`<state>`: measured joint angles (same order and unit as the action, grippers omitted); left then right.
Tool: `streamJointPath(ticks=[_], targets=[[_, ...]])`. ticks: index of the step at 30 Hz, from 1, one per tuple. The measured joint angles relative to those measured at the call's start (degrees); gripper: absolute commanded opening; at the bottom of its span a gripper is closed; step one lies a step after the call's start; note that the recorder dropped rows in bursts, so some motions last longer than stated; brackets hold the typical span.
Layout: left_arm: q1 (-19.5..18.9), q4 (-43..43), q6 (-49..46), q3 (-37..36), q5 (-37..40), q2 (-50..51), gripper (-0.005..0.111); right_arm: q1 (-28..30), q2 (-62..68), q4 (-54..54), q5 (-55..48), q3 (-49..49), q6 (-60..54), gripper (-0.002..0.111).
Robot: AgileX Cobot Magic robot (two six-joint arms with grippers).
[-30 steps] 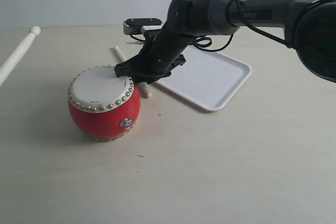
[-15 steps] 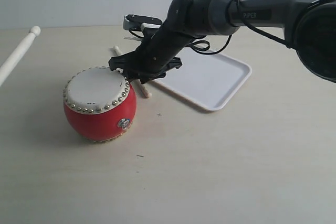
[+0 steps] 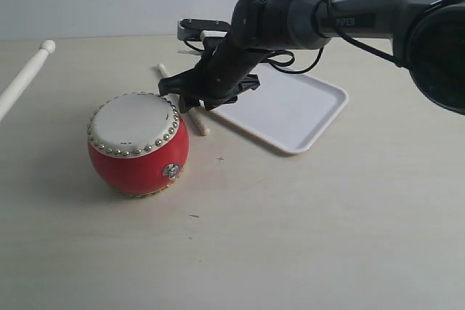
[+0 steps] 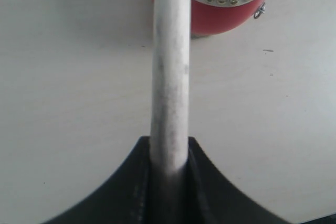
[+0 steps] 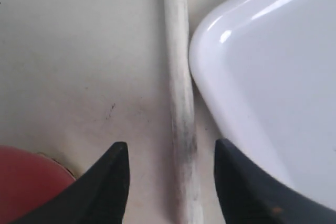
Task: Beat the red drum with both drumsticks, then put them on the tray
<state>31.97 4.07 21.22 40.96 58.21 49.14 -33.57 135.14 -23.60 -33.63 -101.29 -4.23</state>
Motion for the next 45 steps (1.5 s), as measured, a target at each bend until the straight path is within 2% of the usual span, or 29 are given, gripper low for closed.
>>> streamJointPath(ticks=[33,45], targets=[[0.0,-0.1,0.0,0.0,0.0,0.0,0.0,0.0,1.9,0.4,0.2,-0.5,11.9,0.048],[0.0,-0.1,0.0,0.0,0.0,0.0,0.0,0.0,0.6,-3.4,-0.6,-0.5,15.2,0.048]])
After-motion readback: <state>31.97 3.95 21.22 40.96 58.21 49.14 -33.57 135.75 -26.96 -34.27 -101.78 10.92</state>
